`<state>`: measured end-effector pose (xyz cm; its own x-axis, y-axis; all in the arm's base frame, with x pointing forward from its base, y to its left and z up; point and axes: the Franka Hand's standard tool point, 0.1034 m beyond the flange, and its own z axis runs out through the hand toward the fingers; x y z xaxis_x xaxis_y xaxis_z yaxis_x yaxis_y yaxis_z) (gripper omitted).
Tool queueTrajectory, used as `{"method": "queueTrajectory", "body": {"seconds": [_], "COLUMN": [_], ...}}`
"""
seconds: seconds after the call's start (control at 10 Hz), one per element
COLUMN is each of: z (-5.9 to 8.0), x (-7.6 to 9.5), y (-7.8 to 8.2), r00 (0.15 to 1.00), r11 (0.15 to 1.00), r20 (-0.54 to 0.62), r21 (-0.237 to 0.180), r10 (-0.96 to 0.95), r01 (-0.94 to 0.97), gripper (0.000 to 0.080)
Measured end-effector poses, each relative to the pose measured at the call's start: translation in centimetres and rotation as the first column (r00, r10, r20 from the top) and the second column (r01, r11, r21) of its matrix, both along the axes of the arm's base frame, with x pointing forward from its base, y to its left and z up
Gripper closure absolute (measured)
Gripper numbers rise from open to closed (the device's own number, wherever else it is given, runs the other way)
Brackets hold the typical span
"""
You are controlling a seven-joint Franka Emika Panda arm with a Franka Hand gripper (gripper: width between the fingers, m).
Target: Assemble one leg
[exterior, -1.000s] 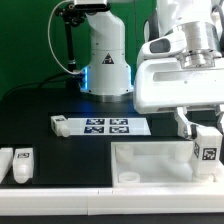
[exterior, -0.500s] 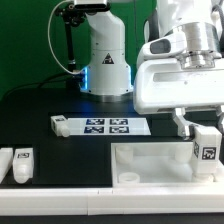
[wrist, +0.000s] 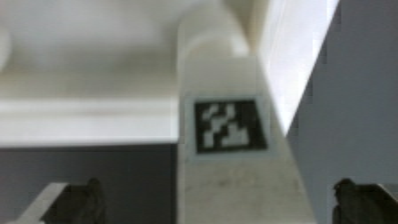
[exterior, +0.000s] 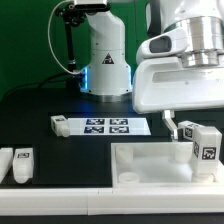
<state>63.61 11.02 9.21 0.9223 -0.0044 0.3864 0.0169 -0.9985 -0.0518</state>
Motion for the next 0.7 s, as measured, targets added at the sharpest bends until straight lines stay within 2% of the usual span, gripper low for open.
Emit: {"method": "queueTrajectory", "body": {"seconds": [0.1, 0.4, 0.7], "z": [0.5, -0.2, -0.8], "x": [0.9, 0.6, 0.7], "y": [0.0, 1.0, 0.5], "r00": [0.998, 0.970, 0.973], "r11": [1.000, 1.000, 0.999], "r20": [-0.059, -0.243, -0.232], "r21": [0.010, 0.030, 0.026], "r10": [-0.002, -0.003, -0.017], "r01": [0.002, 0.011, 0.024], "gripper": [0.0151, 0.0151, 0.0151]}}
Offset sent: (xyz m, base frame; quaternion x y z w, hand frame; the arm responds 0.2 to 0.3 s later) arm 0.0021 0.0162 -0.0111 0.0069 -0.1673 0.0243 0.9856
